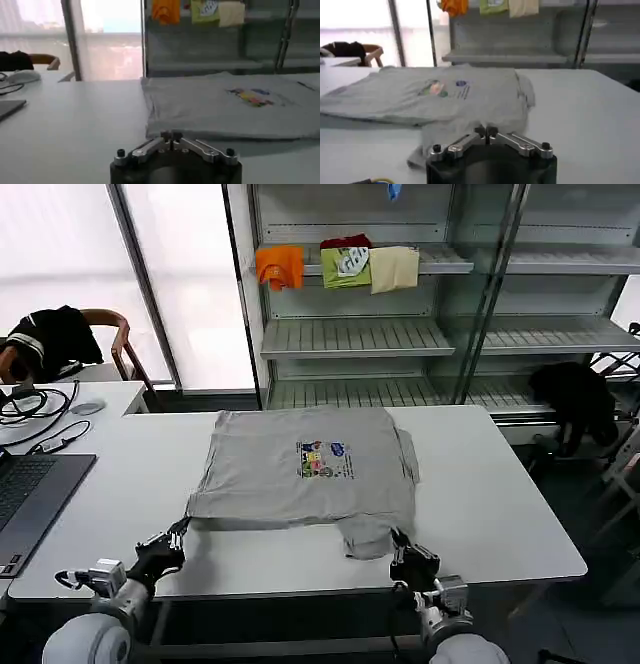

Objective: Fold and organize the clothes.

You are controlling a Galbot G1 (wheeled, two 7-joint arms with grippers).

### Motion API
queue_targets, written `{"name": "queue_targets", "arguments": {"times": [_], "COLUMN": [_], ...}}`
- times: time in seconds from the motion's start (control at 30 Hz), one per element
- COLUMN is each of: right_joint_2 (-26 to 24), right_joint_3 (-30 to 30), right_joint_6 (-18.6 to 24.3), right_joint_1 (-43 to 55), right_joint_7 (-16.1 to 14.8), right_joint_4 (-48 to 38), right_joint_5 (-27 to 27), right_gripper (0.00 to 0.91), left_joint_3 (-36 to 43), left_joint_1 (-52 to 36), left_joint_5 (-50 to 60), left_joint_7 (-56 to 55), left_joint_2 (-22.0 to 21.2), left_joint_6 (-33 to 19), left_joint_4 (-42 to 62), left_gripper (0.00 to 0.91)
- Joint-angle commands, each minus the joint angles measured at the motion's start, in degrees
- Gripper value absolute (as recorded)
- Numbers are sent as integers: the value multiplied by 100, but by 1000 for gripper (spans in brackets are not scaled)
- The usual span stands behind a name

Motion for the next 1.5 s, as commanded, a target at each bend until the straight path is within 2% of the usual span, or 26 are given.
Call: {"name": "queue_targets", "arguments": {"times": [0.03, 0.17, 0.2, 0.23, 0.4, 0.57, 0.87, 0.9, 0.93, 0.97, 1.0, 1.03, 1.5], "right_joint_2": [155, 267, 296, 321, 338, 333, 217, 214, 214, 211, 209, 208, 215], "right_joint_3": [10, -115, -142, -154, -173, -151, -89, -85, -82, -80, -81, -81, -81], "right_joint_6": [137, 14, 9, 6, -6, -38, -83, -86, -86, -85, -86, -86, -49], "right_joint_1": [1098, 2062, 2234, 2361, 2517, 2420, 2284, 2275, 2270, 2262, 2255, 2249, 2032], "right_joint_7": [131, 288, 344, 359, 315, 222, 131, 127, 117, 111, 109, 109, -15], "right_joint_4": [-644, -1322, -1479, -1596, -1810, -1775, -1678, -1674, -1674, -1672, -1672, -1670, -1554], "right_joint_5": [311, 328, 320, 322, 309, 272, 267, 259, 246, 236, 226, 217, 103], "right_gripper": [0, 0, 0, 0, 0, 0, 0, 0, 0, 0, 0, 0, 0], "left_joint_3": [165, 301, 304, 267, 119, 38, 136, 148, 165, 182, 208, 227, 346], "left_joint_1": [-1077, -1592, -1646, -1695, -1049, 89, 936, 970, 999, 1027, 1055, 1071, 793], "left_joint_5": [-464, -384, -296, -203, 496, 516, 656, 650, 649, 649, 649, 652, 673], "left_joint_7": [-136, -172, -167, -149, 135, 5, -65, -61, -58, -48, -43, -39, -147], "left_joint_2": [-78, -112, -114, -134, 78, 302, 108, 96, 83, 69, 61, 45, -18], "left_joint_6": [43, 115, 123, 161, 309, 467, 444, 429, 409, 399, 397, 387, 220], "left_joint_4": [416, 789, 867, 886, 580, 38, -350, -356, -367, -382, -403, -416, -125], "left_gripper": [0, 10, 524, 907, 907, 907, 907, 877, 736, 504, 232, 30, 0]}}
